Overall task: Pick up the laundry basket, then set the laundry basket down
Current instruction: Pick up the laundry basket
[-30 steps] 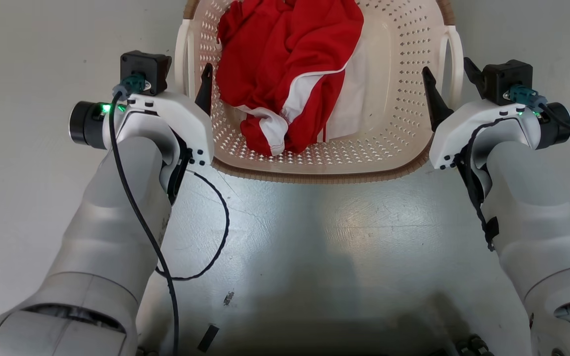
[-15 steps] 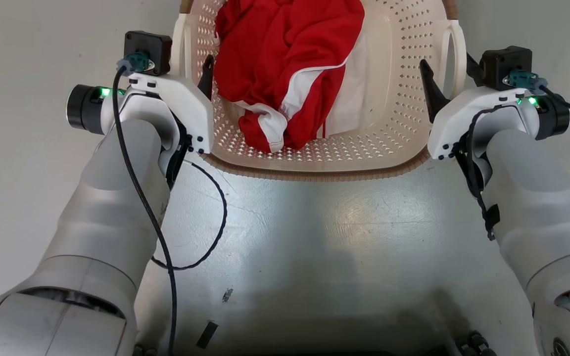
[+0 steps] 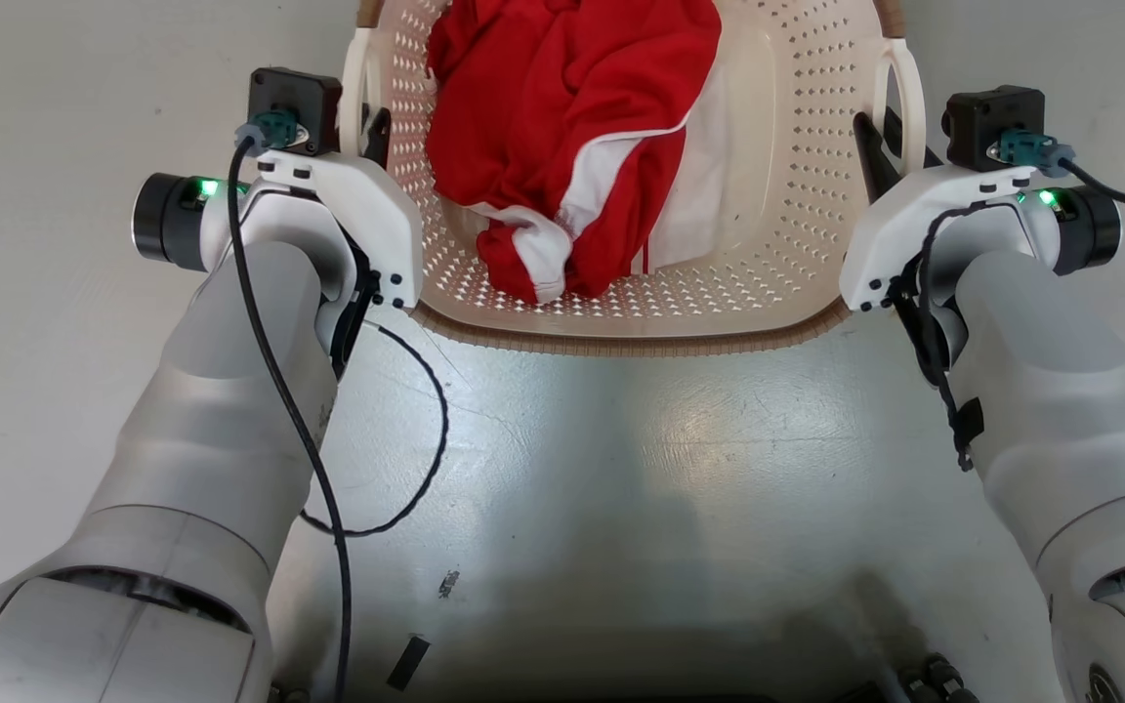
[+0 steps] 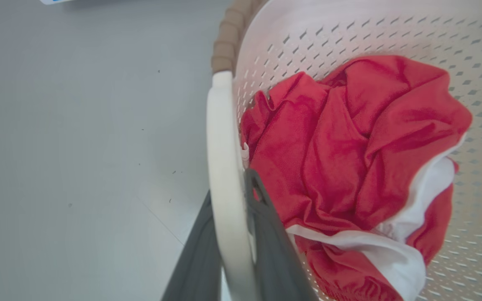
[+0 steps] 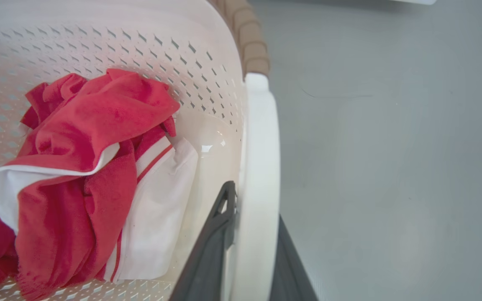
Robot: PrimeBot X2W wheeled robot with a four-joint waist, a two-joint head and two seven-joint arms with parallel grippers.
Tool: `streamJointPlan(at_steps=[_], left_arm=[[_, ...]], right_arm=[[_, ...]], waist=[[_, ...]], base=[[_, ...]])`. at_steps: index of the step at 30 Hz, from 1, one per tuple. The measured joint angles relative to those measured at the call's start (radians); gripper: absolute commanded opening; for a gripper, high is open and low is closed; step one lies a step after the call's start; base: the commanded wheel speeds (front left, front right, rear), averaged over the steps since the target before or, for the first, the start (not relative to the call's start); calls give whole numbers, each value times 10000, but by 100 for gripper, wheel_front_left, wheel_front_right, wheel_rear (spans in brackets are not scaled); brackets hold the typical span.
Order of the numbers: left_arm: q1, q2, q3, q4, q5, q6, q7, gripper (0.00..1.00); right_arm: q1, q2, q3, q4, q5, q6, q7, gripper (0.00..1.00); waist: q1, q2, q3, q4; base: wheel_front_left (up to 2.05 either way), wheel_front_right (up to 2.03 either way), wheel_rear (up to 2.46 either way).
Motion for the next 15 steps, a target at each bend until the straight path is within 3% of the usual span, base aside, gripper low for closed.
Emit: streamJointPlan(at_steps=[15], left_arm=[[374, -40, -541, 50, -897, 77, 224, 0]], right_arm=[[130, -12, 295, 153, 393, -6, 357, 0]], waist=[[0, 0, -788, -18]], base=[[0, 0, 0]])
